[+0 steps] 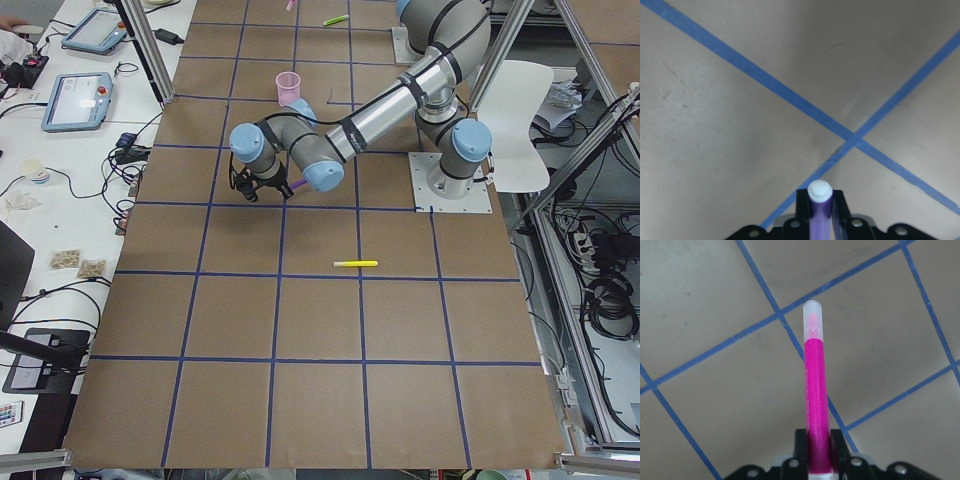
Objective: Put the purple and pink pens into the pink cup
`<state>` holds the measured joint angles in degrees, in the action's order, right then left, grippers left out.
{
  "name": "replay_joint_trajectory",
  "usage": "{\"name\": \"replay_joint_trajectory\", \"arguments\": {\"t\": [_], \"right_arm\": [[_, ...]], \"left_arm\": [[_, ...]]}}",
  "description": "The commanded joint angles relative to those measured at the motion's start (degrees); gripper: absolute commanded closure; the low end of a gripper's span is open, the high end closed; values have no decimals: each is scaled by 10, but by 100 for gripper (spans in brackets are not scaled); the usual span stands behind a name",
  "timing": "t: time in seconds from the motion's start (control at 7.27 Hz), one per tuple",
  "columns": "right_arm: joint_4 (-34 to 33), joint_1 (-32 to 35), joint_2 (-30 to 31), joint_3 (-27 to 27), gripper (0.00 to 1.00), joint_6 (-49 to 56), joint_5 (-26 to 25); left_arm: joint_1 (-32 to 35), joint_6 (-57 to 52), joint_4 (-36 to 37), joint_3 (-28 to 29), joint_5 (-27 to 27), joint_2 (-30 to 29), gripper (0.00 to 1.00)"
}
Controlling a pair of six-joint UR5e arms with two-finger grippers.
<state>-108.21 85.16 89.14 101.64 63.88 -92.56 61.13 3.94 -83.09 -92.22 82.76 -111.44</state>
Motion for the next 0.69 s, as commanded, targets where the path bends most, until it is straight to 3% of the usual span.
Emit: {"name": "replay_joint_trajectory", "arguments": {"t": [0.0, 0.28, 0.55], "right_arm": [[-77, 131, -78, -1, 100, -312, 4], [-82, 202, -122, -47, 100, -505, 6], [-36, 229, -146, -100, 100, -520, 12]], "left_arm": [[18, -1, -1, 2, 1, 21, 100], [37, -1, -1, 2, 1, 34, 100], [44, -1, -1, 3, 1, 40, 100]]}}
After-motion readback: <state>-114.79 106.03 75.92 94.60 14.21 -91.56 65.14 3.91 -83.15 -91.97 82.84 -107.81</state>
